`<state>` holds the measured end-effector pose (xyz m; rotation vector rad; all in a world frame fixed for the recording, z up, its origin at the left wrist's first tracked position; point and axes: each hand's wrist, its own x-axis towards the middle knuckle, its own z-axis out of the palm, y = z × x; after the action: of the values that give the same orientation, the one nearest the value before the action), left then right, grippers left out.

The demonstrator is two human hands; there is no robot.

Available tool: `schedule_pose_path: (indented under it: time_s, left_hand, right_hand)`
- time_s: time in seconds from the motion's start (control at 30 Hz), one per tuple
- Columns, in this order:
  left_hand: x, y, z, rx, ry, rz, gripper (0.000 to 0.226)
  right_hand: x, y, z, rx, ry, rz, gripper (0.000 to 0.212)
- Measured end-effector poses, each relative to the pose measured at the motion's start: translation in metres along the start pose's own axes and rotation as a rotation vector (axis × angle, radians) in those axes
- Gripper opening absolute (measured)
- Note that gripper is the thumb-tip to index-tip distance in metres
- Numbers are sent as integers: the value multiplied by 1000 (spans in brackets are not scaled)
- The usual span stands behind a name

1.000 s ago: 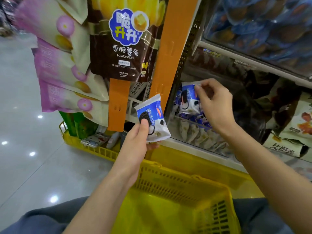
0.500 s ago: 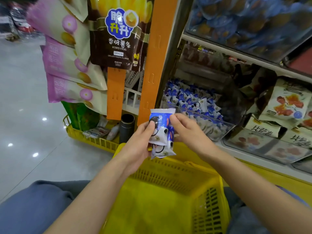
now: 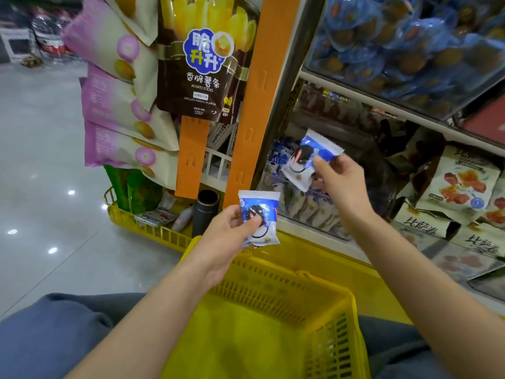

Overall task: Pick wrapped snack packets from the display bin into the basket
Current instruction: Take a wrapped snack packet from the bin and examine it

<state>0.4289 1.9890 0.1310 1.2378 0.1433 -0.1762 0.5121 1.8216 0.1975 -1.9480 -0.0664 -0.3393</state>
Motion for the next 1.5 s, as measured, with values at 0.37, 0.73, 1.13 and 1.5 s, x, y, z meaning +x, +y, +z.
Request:
schedule_pose_path:
  time_s: [0.37, 0.73, 1.13, 1.5]
  left_hand:
    - [27, 15, -21, -75, 109, 39, 11]
    - [37, 19, -11, -47, 91, 37, 15]
    - [37, 17, -14, 7, 126, 21, 20]
    - [36, 17, -14, 48, 141, 6, 23]
  right_hand:
    - [85, 31, 49, -517, -344, 169, 21]
    - [103, 22, 49, -819, -476, 77, 21]
    - [107, 29, 51, -800, -738, -94, 35]
    - [113, 39, 60, -783, -679, -26, 26]
